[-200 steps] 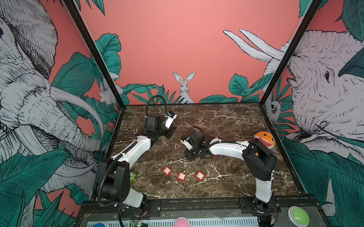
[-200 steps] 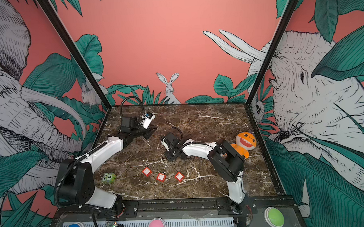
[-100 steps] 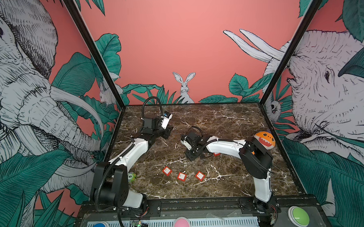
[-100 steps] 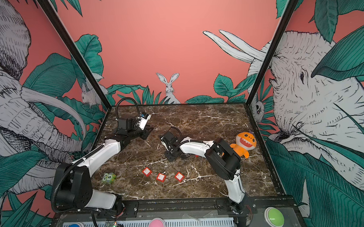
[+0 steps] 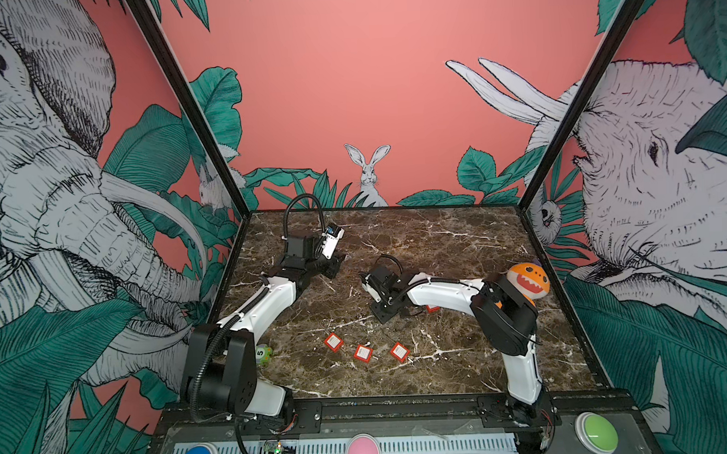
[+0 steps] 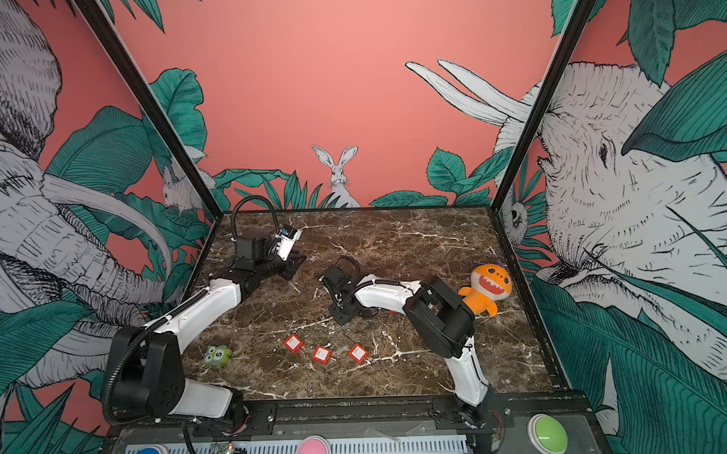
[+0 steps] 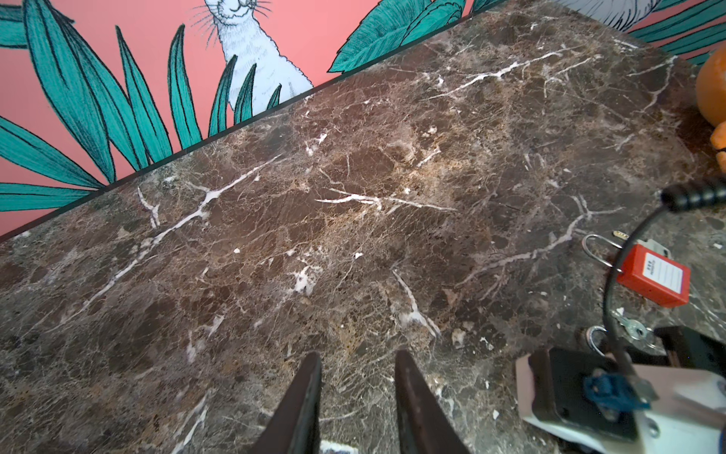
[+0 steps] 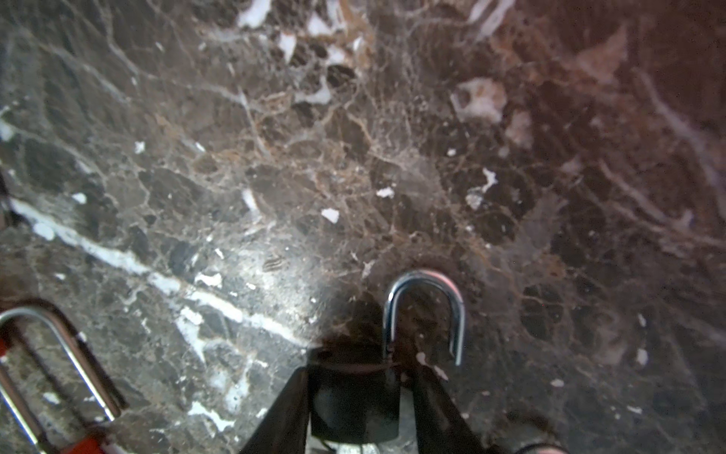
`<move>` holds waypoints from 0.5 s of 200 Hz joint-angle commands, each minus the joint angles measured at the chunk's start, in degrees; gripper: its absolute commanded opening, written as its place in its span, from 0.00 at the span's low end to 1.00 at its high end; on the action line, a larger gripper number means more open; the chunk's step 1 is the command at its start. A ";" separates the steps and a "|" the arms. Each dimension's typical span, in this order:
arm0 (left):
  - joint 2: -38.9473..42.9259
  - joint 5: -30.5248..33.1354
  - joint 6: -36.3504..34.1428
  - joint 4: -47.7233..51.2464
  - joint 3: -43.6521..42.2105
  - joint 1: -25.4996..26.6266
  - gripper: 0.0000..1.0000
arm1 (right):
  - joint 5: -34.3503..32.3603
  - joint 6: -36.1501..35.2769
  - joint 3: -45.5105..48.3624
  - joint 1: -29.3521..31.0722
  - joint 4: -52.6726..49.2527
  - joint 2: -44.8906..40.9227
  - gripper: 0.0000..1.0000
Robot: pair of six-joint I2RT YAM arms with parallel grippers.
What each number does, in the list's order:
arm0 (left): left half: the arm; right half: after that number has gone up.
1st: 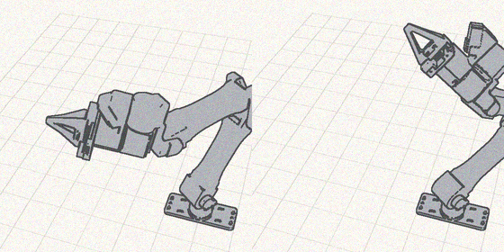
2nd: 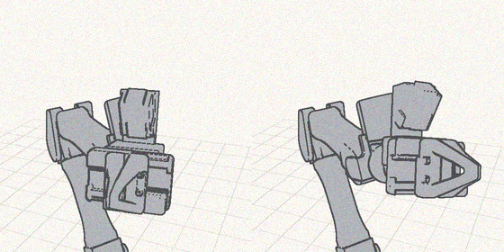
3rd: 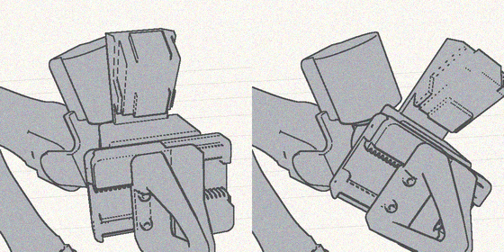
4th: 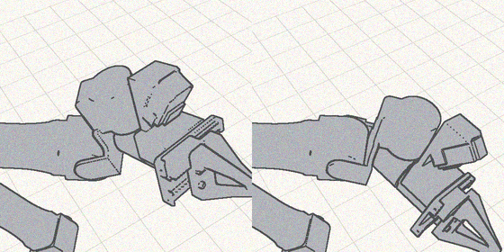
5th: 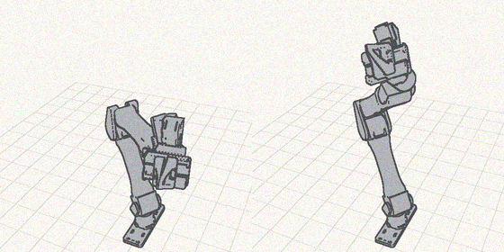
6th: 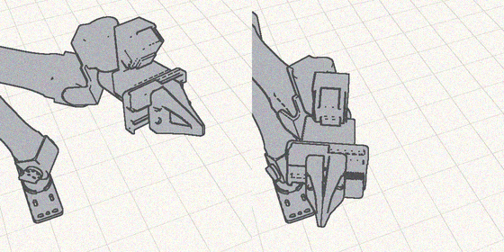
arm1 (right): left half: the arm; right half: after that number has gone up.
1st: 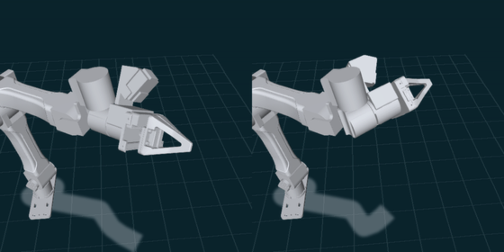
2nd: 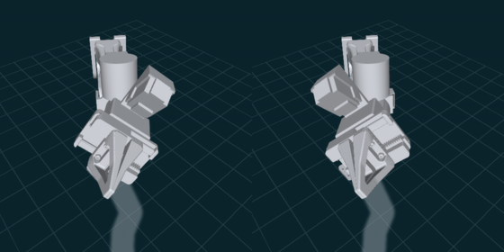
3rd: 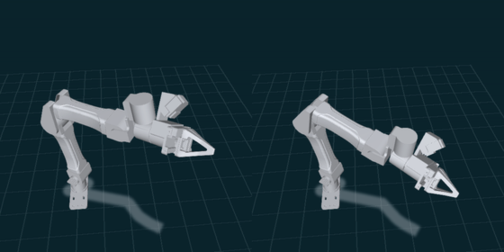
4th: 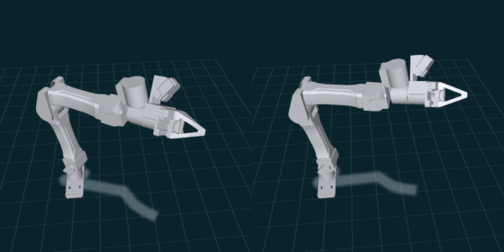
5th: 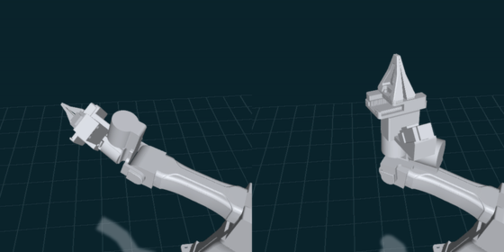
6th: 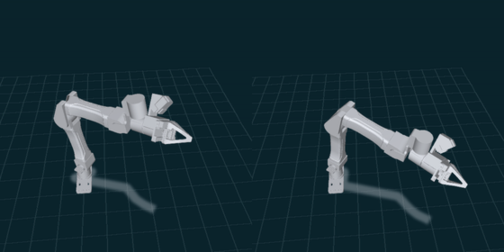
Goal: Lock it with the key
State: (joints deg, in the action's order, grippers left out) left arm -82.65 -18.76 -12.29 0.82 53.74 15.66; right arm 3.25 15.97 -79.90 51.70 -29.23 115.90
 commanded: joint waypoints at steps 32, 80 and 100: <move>2.08 1.60 -0.80 -0.22 -0.82 -0.10 0.33 | -1.65 -0.09 0.52 1.02 -1.88 0.83 0.32; 2.70 -3.71 -5.16 -0.65 -1.26 -0.19 0.33 | -1.85 -5.86 4.08 0.55 4.25 -5.19 0.24; 3.83 -8.03 -8.90 -1.12 -2.38 -0.24 0.33 | 2.40 -13.40 4.31 -1.07 6.30 -9.56 0.21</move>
State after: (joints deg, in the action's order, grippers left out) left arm -82.21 -20.73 -16.14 0.75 53.06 15.66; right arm 2.26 11.05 -75.77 51.88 -26.59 112.75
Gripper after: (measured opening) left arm 0.332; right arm 0.298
